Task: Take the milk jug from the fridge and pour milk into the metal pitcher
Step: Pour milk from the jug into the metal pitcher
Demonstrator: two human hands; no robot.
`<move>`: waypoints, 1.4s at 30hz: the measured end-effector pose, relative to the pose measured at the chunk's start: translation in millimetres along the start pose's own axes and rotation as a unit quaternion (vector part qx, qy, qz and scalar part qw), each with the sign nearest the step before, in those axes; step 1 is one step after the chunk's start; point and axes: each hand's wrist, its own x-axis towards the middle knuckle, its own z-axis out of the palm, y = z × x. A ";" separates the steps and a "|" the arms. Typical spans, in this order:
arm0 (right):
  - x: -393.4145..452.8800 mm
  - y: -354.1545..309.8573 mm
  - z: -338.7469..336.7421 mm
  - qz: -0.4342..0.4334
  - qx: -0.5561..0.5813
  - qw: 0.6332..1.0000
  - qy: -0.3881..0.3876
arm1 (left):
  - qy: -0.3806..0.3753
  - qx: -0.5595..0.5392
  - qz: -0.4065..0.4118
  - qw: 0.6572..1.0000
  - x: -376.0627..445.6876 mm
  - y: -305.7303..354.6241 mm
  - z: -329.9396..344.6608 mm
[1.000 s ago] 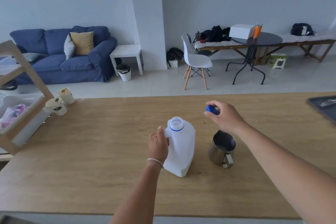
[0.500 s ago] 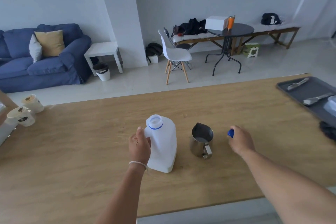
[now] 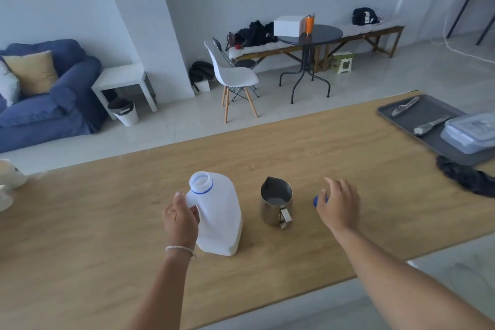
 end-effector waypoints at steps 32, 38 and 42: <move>-122.0 -178.7 -35.7 0.438 0.722 0.458 -0.280 | -0.207 0.517 0.160 0.815 9.1 54.4 58.3; -113.3 -167.7 -38.9 0.449 0.722 0.466 -0.243 | -0.233 0.575 0.160 0.767 10.7 45.8 63.4; -110.5 -157.6 -43.2 0.419 0.695 0.539 -0.224 | -0.245 0.601 0.165 0.743 5.6 44.4 67.1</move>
